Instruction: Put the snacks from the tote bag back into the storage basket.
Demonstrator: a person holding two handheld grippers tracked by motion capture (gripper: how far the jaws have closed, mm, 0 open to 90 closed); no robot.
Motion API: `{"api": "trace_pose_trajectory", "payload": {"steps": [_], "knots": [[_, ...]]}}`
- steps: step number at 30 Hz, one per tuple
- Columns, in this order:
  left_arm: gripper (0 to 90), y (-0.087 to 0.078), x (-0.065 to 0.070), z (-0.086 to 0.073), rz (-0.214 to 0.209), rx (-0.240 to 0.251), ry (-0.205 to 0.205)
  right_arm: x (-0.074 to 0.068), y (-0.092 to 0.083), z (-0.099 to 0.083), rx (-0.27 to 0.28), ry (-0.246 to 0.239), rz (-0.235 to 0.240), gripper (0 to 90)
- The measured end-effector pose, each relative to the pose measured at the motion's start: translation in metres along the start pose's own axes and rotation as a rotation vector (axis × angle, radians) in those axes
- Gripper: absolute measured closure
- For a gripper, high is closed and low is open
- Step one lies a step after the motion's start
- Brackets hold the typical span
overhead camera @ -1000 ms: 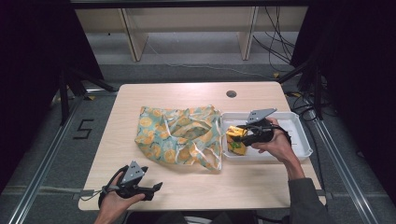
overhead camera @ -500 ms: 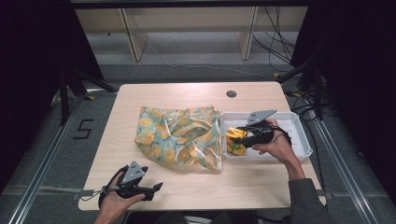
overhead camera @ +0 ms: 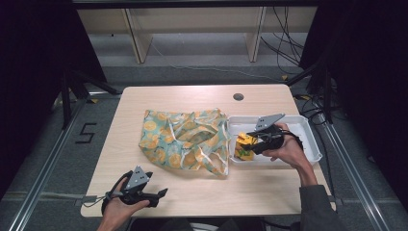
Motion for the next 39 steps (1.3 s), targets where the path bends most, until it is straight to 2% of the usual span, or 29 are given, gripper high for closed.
{"api": "trace_pose_trajectory", "payload": {"steps": [2,4,5,6,7,8,10,11,12,14,15,16,17,20,21,23,24,25,26,27,28,29,31,32,33,34,35,37,39], "knots": [[18.8,0.000,-0.002,0.000,0.004,-0.004,0.018,0.001,-0.001,0.001,0.005,-0.009,-0.001,49.0],[18.8,0.000,-0.001,0.000,0.004,0.004,-0.016,-0.002,-0.001,0.002,0.007,0.026,0.015,47.0],[18.8,0.000,-0.001,-0.001,0.004,0.001,-0.015,-0.003,-0.004,0.003,-0.003,0.042,0.021,45.3],[18.8,0.000,-0.001,0.000,0.005,0.004,-0.013,-0.003,-0.003,0.004,0.009,0.031,0.012,43.6],[18.8,0.000,0.000,0.001,0.004,0.016,-0.016,-0.003,-0.006,0.005,-0.013,0.036,-0.001,41.8],[18.8,0.000,-0.001,0.001,0.005,0.011,0.002,-0.002,-0.008,0.007,-0.012,0.036,-0.012,41.0],[18.8,0.000,-0.001,-0.001,0.008,0.001,-0.014,0.000,-0.012,0.009,-0.014,0.030,-0.031,39.9],[18.8,-0.001,-0.001,-0.001,0.006,-0.015,0.003,-0.001,-0.014,0.008,-0.033,0.040,-0.053,37.8],[18.8,-0.002,-0.002,-0.001,0.006,-0.019,0.025,-0.001,-0.014,0.008,-0.033,0.040,-0.053,37.8],[18.8,-0.002,-0.002,-0.001,0.004,-0.017,0.022,0.000,-0.017,0.006,-0.062,0.037,-0.074,36.7],[18.8,0.000,-0.001,0.000,0.007,0.004,-0.013,0.000,-0.018,0.005,-0.076,0.050,-0.079,36.6],[18.8,-0.001,-0.002,-0.001,0.009,-0.012,-0.004,-0.001,-0.019,0.005,-0.084,0.061,-0.080,36.9],[18.8,-0.002,-0.002,-0.002,0.008,-0.022,0.004,0.000,-0.019,0.003,-0.083,0.040,-0.091,37.0],[18.8,-0.002,-0.003,-0.001,0.014,-0.012,0.008,-0.004,-0.023,0.002,-0.101,0.054,-0.094,36.9],[18.8,-0.001,-0.002,-0.001,0.010,-0.006,-0.007,-0.002,-0.024,0.001,-0.105,0.032,-0.088,37.0],[18.8,-0.002,-0.003,-0.002,0.010,-0.028,0.027,-0.001,-0.027,-0.001,-0.115,0.032,-0.109,37.3],[18.9,-0.002,-0.002,-0.002,0.008,-0.014,0.002,-0.002,-0.028,-0.002,-0.110,0.034,-0.103,37.9],[18.9,-0.002,-0.002,-0.001,0.010,-0.001,0.006,-0.003,-0.028,-0.002,-0.104,0.043,-0.107,38.4],[18.9,-0.002,-0.002,-0.001,0.006,-0.012,-0.006,-0.003,-0.029,-0.004,-0.110,0.042,-0.104,38.4],[18.9,-0.001,-0.003,-0.001,0.004,-0.014,-0.003,-0.006,-0.030,-0.005,-0.128,0.070,-0.106,38.4],[18.9,-0.001,-0.003,-0.002,0.011,-0.016,0.004,-0.004,-0.029,-0.006,-0.131,0.059,-0.114,38.6],[18.9,-0.002,-0.004,-0.002,0.009,-0.030,0.030,-0.004,-0.029,-0.007,-0.135,0.058,-0.113,38.9],[18.9,-0.001,-0.002,-0.001,0.007,-0.010,0.001,-0.005,-0.027,-0.008,-0.137,0.067,-0.109,40.2],[18.9,-0.003,-0.005,-0.001,0.019,-0.027,0.029,-0.005,-0.027,-0.008,-0.145,0.071,-0.115,41.0],[18.9,-0.001,-0.004,0.000,0.013,-0.007,0.021,-0.004,-0.026,-0.009,-0.141,0.057,-0.107,41.5],[19.0,-0.003,-0.004,-0.001,0.007,-0.027,0.026,-0.004,-0.026,-0.009,-0.143,0.059,-0.110,44.5],[19.0,-0.001,-0.004,-0.001,0.011,-0.011,0.017,-0.004,-0.026,-0.009,-0.143,0.059,-0.110,44.5],[19.0,-0.001,-0.002,-0.002,0.007,-0.012,-0.001,-0.005,-0.028,-0.008,-0.144,0.064,-0.102,46.8],[19.0,-0.001,-0.004,-0.001,0.009,-0.015,0.024,-0.005,-0.029,-0.008,-0.140,0.061,-0.114,48.5]]}}
Point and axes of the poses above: each handheld gripper's, and its own axes: y roughly forward along the jaws, z roughly out of its top, x roughly to its right, the point moved 7 cm from there along y, roughly forward along the jaws, and after that the axes turned 10 degrees about -z, right-handed, at the moved point
